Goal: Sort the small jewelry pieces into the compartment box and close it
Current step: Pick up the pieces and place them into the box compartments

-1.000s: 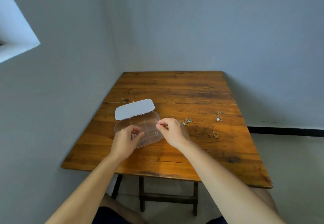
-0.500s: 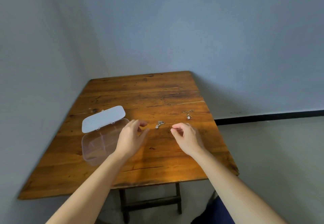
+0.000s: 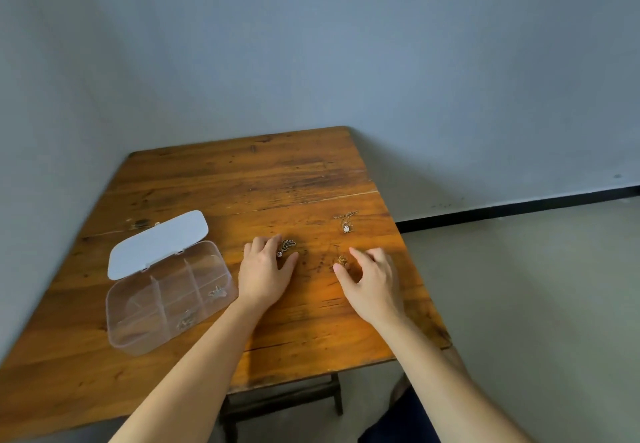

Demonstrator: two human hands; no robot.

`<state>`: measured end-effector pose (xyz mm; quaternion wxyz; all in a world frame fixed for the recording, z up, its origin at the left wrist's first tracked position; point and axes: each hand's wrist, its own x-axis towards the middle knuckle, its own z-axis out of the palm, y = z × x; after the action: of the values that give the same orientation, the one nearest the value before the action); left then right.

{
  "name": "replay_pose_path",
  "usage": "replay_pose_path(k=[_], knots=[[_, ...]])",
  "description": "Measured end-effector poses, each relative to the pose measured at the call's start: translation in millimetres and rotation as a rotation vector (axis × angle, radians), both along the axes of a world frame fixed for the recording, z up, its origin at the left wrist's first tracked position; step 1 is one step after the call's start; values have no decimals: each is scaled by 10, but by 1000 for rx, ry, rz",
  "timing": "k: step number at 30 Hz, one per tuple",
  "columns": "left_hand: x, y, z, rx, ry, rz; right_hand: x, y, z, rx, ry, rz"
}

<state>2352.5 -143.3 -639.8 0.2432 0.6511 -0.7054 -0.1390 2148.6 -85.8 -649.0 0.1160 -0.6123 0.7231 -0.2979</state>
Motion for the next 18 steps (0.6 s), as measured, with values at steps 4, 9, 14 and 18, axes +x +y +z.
replay_pose_path(k=[4, 9, 14, 18], knots=[[-56, -4, -68, -48, 19, 66, 6, -48, -7, 2, 67, -2], [-61, -48, -59, -15, 94, 104, -1, -74, -38, -28, 8, -14], [-79, -31, -35, -30, 109, 92, 17, -80, -61, -73, 36, 9], [-75, 14, -52, -31, 125, 83, 20, -65, -79, -75, 67, 9]])
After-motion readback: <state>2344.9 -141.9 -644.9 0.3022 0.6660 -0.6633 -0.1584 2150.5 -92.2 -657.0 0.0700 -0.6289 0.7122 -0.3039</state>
